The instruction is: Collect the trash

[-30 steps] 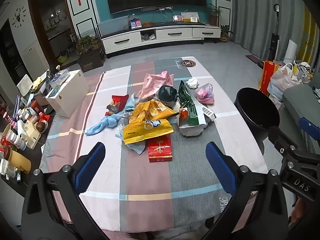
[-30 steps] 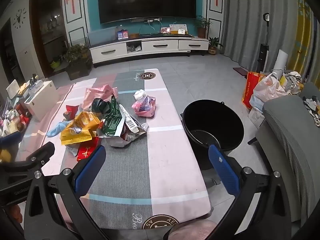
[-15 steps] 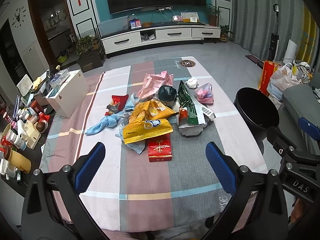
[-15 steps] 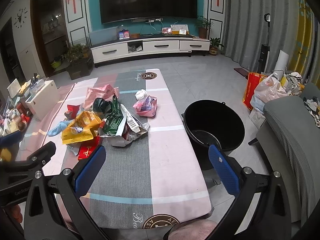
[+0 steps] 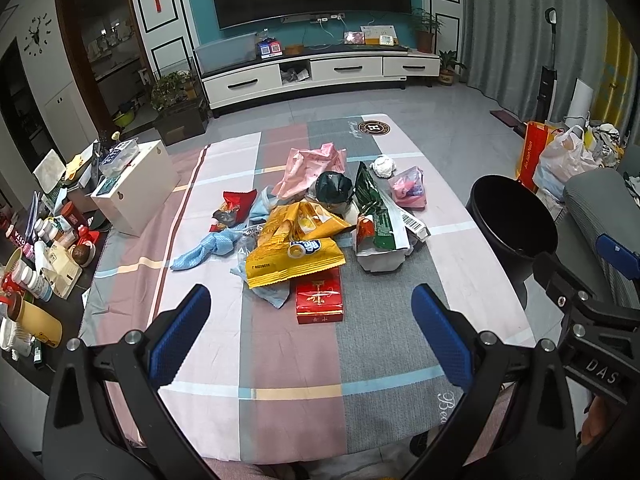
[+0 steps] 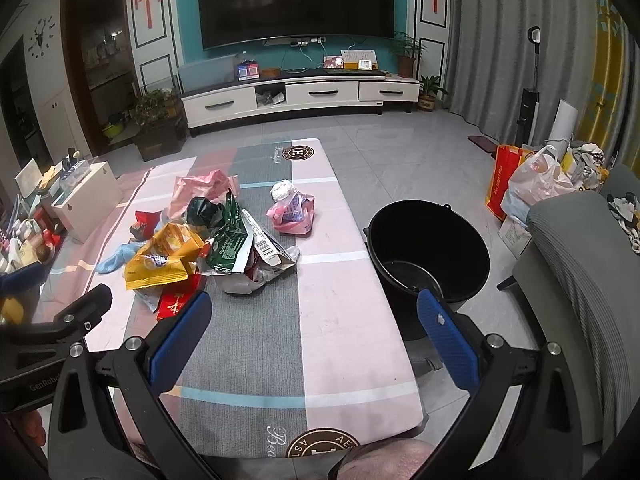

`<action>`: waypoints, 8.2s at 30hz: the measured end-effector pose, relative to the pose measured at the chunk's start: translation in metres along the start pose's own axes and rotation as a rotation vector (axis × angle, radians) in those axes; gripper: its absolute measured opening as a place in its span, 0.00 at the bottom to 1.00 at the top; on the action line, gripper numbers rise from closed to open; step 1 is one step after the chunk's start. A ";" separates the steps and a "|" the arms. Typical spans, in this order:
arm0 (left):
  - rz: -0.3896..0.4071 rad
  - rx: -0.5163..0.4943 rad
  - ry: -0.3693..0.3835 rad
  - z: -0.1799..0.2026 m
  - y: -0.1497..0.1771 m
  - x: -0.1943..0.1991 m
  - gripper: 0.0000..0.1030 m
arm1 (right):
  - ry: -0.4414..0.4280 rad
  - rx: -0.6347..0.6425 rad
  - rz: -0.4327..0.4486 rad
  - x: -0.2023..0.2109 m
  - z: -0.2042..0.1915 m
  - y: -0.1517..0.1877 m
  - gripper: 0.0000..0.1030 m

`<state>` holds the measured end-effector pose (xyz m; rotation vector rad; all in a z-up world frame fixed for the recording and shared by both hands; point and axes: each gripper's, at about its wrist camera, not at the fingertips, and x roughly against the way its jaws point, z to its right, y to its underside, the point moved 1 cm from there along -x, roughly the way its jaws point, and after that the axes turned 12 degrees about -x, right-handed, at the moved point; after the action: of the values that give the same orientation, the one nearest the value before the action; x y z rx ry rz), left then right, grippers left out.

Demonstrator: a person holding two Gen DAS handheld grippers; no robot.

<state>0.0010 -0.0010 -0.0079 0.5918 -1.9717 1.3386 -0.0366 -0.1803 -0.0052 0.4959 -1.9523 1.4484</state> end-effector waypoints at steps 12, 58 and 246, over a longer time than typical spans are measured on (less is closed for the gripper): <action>0.000 -0.004 0.002 0.001 0.000 0.000 0.97 | 0.001 -0.003 -0.002 0.000 0.000 0.000 0.97; -0.023 0.277 0.363 -0.066 0.038 -0.106 0.97 | -0.318 -0.089 -0.113 -0.075 0.028 0.033 0.97; 0.183 0.334 0.143 -0.097 0.038 -0.099 0.14 | -0.402 -0.048 -0.026 -0.152 -0.019 -0.024 0.20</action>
<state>0.0682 0.1029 -0.0812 0.4585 -1.7321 1.7928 0.0934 -0.1822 -0.0902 0.8399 -2.2723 1.3596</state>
